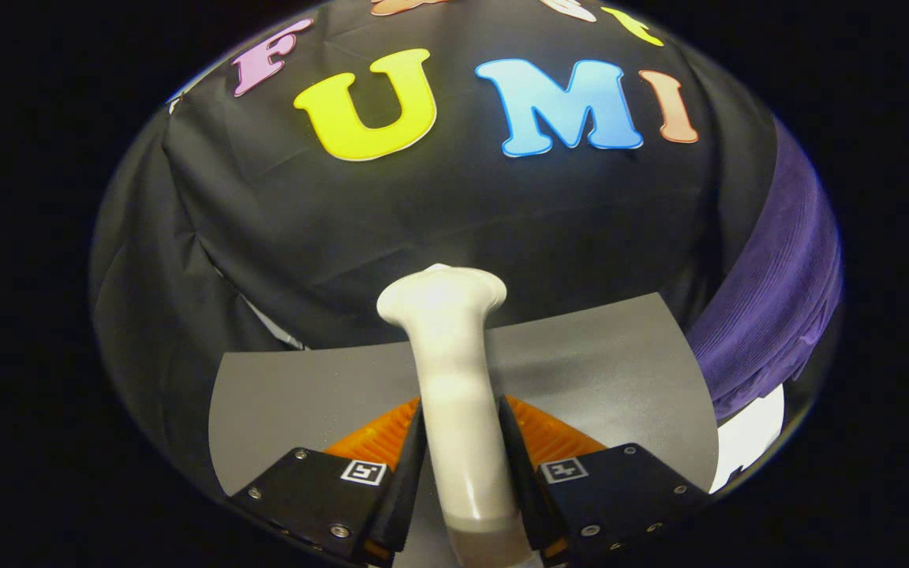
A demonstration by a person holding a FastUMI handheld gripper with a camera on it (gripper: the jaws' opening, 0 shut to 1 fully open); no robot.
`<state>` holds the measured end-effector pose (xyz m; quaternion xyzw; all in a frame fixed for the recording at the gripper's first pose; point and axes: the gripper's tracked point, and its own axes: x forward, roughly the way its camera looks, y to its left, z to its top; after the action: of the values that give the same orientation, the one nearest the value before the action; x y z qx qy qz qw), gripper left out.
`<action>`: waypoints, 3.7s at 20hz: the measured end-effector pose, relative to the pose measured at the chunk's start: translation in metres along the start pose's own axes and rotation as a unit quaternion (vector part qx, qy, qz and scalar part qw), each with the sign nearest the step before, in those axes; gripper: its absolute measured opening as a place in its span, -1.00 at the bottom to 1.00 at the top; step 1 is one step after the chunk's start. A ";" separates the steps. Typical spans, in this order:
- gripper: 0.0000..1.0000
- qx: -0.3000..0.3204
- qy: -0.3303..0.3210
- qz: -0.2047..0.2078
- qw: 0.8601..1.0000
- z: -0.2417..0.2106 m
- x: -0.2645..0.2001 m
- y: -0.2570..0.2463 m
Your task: Iron the clothes twice with a garment steamer, once on the left side and once on the right side.
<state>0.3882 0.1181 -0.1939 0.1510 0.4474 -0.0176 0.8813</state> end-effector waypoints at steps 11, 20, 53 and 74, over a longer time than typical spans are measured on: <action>-0.26 -0.038 -0.046 -0.052 0.997 -0.001 -0.004 0.000; -0.28 -0.036 -0.119 -0.027 0.992 -0.007 -0.078 -0.022; -0.30 0.005 -0.340 -0.125 0.932 0.055 -0.366 -0.256; -0.30 0.011 -0.324 -0.198 0.925 0.088 -0.285 -0.329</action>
<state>0.2319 -0.2498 -0.0012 0.0549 0.1583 -0.2446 0.9550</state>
